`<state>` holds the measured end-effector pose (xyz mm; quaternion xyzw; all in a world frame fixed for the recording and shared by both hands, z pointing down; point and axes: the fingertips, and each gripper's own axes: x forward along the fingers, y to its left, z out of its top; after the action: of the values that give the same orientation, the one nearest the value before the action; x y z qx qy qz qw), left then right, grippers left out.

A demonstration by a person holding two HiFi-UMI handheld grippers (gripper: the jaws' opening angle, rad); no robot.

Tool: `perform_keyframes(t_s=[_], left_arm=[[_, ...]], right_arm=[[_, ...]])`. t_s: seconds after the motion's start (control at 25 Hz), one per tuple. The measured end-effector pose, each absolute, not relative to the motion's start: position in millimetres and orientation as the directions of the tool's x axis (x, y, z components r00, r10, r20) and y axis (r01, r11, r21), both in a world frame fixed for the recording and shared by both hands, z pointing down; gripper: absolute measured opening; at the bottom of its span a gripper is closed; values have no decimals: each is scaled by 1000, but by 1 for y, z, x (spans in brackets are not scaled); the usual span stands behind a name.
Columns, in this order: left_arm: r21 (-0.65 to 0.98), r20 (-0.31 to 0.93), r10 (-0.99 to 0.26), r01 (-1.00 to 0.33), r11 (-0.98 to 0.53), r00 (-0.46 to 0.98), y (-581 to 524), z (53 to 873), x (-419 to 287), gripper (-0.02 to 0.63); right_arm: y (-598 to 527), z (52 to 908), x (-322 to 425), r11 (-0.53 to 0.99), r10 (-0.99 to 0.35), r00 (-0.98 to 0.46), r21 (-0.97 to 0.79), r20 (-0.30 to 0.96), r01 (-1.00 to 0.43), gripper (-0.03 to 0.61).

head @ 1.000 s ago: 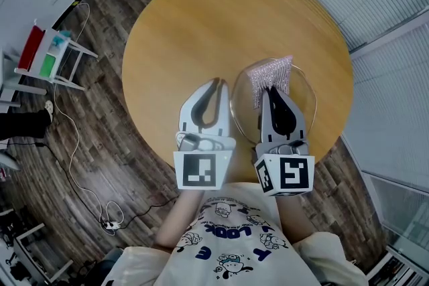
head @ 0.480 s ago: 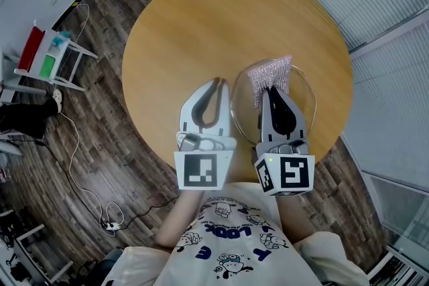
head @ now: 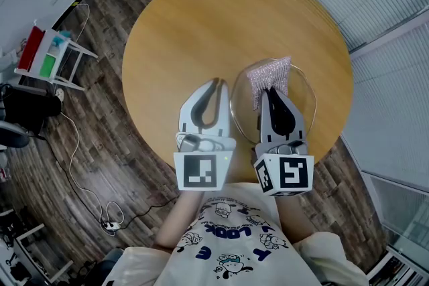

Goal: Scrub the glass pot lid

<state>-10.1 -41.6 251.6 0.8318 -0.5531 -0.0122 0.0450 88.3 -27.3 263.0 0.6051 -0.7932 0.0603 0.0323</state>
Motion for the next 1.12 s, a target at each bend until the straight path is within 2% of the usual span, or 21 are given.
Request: perform_keyframes(t_s=[1.12], left_arm=[[84, 28, -920, -918, -387, 391, -40, 251, -6, 31]], right_arm=[[-27, 264, 91, 262, -955, -270, -76, 125, -962, 41]])
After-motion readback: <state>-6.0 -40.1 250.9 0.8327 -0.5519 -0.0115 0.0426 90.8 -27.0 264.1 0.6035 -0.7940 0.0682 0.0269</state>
